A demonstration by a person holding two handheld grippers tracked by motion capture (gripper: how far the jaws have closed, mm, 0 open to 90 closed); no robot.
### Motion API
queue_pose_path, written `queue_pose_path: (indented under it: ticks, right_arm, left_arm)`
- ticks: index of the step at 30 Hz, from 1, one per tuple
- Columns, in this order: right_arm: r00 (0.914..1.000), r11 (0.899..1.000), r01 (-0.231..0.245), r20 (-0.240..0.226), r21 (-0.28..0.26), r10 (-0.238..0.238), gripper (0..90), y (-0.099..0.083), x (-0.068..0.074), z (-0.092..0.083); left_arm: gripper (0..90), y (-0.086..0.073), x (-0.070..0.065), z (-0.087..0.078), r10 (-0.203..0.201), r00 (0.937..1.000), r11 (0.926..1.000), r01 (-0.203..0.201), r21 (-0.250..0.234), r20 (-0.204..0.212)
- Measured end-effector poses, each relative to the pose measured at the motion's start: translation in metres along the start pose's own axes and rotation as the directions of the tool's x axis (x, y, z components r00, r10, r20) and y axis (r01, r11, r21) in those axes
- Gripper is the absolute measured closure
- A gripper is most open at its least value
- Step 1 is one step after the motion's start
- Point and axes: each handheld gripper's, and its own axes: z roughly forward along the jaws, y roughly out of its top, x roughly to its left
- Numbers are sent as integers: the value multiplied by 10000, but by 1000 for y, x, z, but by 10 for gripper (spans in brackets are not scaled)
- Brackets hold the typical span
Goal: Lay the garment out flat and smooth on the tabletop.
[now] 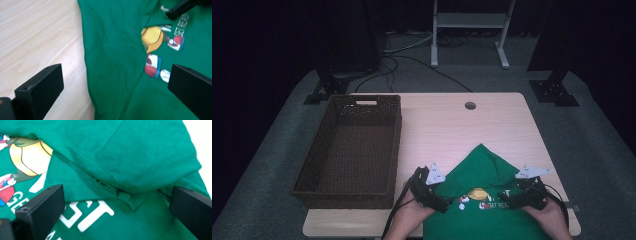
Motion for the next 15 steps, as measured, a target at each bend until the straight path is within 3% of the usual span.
queue_pose_path:
  ticks: [5, 11, 15]
  right_arm:
    - [9989, 9993, 378, 293, -48, -377, 0, -2, 2, -5]
    - [9999, 9998, 12, -167, -194, -15, 0, -6, -4, -3]
    - [9999, 9995, 11, -159, -305, -16, 0, -8, -4, -3]
  left_arm:
    - [0, 4, 1, 2, 61, 10000, 10000, -61, 32, 24]
    - [0, 9, 0, 5, 153, 9999, 9999, -153, 30, 71]
    - [0, 13, 0, 7, 225, 9997, 9997, -225, -17, 77]
